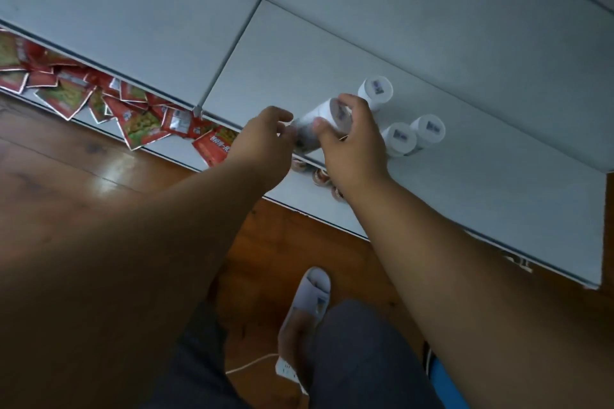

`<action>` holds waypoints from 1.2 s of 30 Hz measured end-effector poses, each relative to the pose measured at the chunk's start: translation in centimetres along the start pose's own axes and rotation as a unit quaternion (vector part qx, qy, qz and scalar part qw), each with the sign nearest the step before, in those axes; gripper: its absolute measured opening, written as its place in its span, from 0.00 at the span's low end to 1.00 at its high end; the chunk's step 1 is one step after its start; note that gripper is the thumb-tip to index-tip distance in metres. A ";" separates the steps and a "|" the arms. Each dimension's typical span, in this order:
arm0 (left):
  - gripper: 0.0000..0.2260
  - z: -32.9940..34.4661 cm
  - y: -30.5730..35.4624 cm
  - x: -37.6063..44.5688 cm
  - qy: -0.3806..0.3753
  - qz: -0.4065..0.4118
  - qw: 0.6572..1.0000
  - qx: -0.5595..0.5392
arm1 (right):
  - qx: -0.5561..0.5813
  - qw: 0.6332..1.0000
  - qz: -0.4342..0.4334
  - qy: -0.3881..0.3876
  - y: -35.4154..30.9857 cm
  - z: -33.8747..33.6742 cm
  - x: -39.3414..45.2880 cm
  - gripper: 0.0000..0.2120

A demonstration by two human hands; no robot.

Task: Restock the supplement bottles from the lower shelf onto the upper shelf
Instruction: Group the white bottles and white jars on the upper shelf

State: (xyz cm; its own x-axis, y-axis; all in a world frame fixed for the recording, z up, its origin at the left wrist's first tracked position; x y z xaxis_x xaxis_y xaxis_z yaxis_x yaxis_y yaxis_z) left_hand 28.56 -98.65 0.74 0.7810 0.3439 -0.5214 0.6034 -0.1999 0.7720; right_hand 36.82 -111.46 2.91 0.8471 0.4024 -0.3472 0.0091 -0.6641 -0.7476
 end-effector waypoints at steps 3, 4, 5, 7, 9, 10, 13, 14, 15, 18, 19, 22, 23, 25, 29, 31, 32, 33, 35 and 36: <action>0.13 -1.8 -0.5 -5.6 -0.009 -0.122 0.949 -0.289 | 0.083 0.995 0.023 -0.050 -3.0 -0.3 -4.4 0.14; 0.13 -2.3 -0.1 -7.9 -0.007 -0.150 0.910 -0.386 | 0.092 0.993 0.025 -0.072 -4.2 -0.4 -6.1 0.13; 0.13 -2.8 0.7 -10.3 -0.007 -0.170 0.875 -0.453 | 0.102 0.990 0.024 -0.095 -5.7 -0.5 -7.8 0.12; 0.14 -4.0 2.4 -15.1 -0.030 -0.190 0.842 -0.505 | 0.135 0.982 0.014 -0.132 -8.6 -0.7 -11.5 0.12; 0.18 -5.0 4.3 -19.5 -0.090 -0.186 0.835 -0.510 | 0.163 0.975 -0.007 -0.149 -11.5 -1.4 -15.1 0.13; 0.21 -5.7 5.1 -21.3 -0.122 -0.182 0.837 -0.502 | 0.168 0.973 -0.021 -0.155 -12.9 -1.9 -16.6 0.12; 0.20 -8.0 7.6 -25.5 -0.173 -0.160 0.847 -0.477 | 0.162 0.970 -0.068 -0.169 -16.4 -3.7 -20.0 0.15; 0.19 -9.0 8.7 -26.3 -0.176 -0.135 0.847 -0.484 | 0.147 0.970 -0.084 -0.173 -17.5 -4.3 -20.6 0.17; 0.17 -9.9 9.9 -26.8 -0.176 -0.102 0.846 -0.493 | 0.131 0.971 -0.098 -0.173 -18.8 -5.0 -21.1 0.17; 0.19 -13.0 14.0 -27.1 -0.160 0.011 0.870 -0.465 | 0.131 0.975 -0.119 -0.136 -22.7 -7.3 -21.8 0.17; 0.22 -14.0 15.7 -27.2 -0.159 0.044 0.884 -0.438 | 0.155 0.974 -0.120 -0.117 -24.3 -8.3 -22.1 0.17; 0.21 -16.4 21.1 -27.2 -0.190 0.120 0.899 -0.376 | 0.251 0.959 -0.126 -0.035 -28.4 -11.9 -22.7 0.13; 0.19 -17.0 22.9 -27.3 -0.215 0.136 0.892 -0.375 | 0.286 0.949 -0.133 -0.005 -29.5 -13.4 -22.8 0.13; 0.17 -17.5 26.0 -27.5 -0.273 0.157 0.867 -0.386 | 0.360 0.921 -0.143 0.037 -31.0 -16.1 -23.3 0.11; 0.21 -16.7 31.1 -27.9 -0.322 0.204 0.862 -0.333 | 0.389 0.902 -0.153 0.106 -32.2 -20.8 -24.9 0.09; 0.23 -15.6 33.7 -28.5 -0.328 0.231 0.860 -0.316 | 0.369 0.903 -0.167 0.146 -32.2 -23.4 -26.2 0.06; 0.23 -15.0 34.8 -28.8 -0.325 0.245 0.861 -0.305 | 0.355 0.904 -0.170 0.168 -32.0 -24.8 -26.9 0.07; 0.23 -14.3 36.0 -29.2 -0.318 0.262 0.865 -0.287 | 0.342 0.904 -0.171 0.189 -31.8 -26.1 -27.5 0.09; 0.22 -12.9 38.0 -29.9 -0.284 0.306 0.881 -0.224 | 0.329 0.902 -0.172 0.220 -30.8 -28.5 -28.9 0.10; 0.23 -12.2 38.9 -30.4 -0.263 0.329 0.888 -0.183 | 0.338 0.897 -0.172 0.225 -30.1 -29.4 -29.5 0.10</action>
State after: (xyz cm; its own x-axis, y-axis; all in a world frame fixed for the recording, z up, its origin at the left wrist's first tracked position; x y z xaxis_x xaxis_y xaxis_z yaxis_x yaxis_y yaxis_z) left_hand 26.37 -105.71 51.08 0.9703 -0.2332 0.0637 -0.0297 0.1463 0.9888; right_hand 27.18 -121.80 52.29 0.9861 0.1135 0.1215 0.1169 0.0458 -0.9921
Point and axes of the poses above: each hand's wrist, its own x-axis towards the middle knuckle, its own z-axis out of the palm, y = z × x, the point moved 7 cm from there along x, towards the middle knuckle, and after that the axes turned 8 degrees about -y, right-handed, at the moved point
